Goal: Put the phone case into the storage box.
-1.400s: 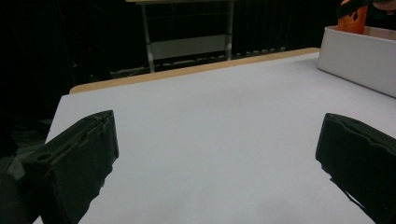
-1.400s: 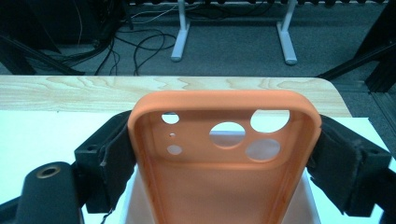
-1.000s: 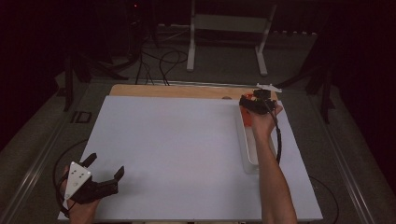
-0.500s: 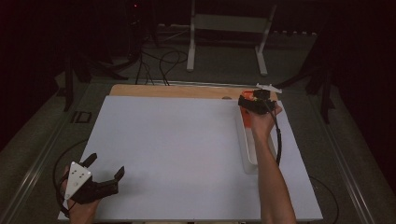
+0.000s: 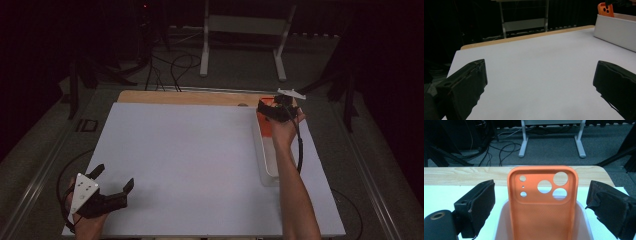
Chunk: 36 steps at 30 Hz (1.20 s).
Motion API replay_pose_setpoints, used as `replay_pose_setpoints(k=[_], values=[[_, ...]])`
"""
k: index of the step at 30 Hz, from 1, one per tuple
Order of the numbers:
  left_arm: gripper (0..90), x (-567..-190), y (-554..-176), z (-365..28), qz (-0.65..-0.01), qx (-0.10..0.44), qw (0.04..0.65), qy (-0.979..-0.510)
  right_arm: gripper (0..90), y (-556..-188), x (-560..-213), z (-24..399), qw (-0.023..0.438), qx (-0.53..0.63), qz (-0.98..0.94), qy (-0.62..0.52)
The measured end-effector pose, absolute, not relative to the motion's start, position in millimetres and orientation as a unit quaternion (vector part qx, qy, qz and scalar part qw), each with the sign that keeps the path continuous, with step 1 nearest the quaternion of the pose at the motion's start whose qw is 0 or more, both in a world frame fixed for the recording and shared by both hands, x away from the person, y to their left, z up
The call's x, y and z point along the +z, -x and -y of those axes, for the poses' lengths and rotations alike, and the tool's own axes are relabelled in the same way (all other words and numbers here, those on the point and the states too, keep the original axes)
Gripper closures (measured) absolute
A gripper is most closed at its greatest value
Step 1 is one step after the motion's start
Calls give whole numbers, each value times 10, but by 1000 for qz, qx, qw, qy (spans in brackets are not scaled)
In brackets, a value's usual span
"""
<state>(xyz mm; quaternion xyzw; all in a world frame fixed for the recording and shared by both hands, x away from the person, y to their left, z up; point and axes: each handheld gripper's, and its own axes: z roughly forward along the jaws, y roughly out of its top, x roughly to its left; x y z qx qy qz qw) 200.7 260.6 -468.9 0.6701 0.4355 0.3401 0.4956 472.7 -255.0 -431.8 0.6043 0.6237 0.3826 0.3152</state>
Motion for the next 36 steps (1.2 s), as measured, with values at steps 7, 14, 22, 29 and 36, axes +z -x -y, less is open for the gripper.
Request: replay_pose_setpoints(k=[7,14,22,29,36], values=[[3,-4688,-2006,-2600,-436,340,495,-670,84,-4701,-4307,2554,309,387,-631,-596],[3,-4688,-2003,-2595,-435,339,496,-671,84,-4659,-4265,2545,304,395,-640,-585],[3,-4691,-2008,-2577,-432,337,495,-674,84,-4597,-4245,2531,287,389,-670,-564],[3,-4693,-2010,-2571,-432,335,495,-676,84,-4511,-4225,2509,275,392,-687,-547],[3,-4695,-2010,-2563,-431,335,494,-677,84,-4404,-4226,2462,262,384,-709,-530]])
